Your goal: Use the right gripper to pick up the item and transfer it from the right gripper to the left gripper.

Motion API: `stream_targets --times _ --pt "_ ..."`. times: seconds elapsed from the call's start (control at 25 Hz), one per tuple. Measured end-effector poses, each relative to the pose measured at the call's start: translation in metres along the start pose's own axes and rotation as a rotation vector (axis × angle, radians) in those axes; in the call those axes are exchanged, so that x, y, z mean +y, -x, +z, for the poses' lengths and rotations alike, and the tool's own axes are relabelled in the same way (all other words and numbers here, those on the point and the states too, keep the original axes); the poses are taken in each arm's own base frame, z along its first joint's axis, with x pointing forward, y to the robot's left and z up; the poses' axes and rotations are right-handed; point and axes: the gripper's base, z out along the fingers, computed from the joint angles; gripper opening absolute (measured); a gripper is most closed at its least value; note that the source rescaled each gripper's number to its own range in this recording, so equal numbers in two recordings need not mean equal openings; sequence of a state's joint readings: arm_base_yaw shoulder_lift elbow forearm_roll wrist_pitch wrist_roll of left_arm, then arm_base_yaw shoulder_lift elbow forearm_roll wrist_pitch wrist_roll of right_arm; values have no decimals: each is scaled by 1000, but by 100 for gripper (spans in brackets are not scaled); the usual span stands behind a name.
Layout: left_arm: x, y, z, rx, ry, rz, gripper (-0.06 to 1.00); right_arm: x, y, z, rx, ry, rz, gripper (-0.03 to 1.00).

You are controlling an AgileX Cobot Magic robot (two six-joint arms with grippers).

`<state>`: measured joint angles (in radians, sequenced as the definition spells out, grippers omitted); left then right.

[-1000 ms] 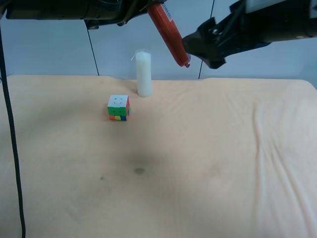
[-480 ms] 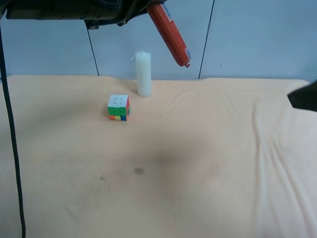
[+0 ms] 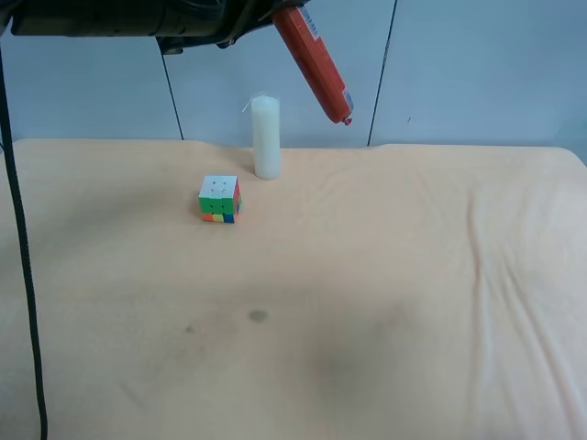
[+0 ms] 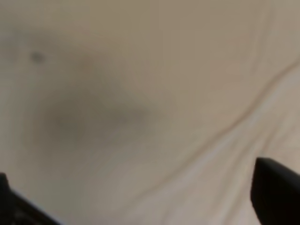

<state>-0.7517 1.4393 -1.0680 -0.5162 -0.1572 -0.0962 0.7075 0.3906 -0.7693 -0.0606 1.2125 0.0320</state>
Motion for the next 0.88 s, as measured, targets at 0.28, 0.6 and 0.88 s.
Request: stream_targets --times 0.28,0.6,0.88 --pt "0 0 0 0 0 0 0 3 -49 4 -106 43 10 99" --pt "0 0 0 0 0 0 0 3 -67 -8 -287 46 -6 98" --pt "0 0 0 0 0 1 0 3 -67 -9 -290 3 40 98"
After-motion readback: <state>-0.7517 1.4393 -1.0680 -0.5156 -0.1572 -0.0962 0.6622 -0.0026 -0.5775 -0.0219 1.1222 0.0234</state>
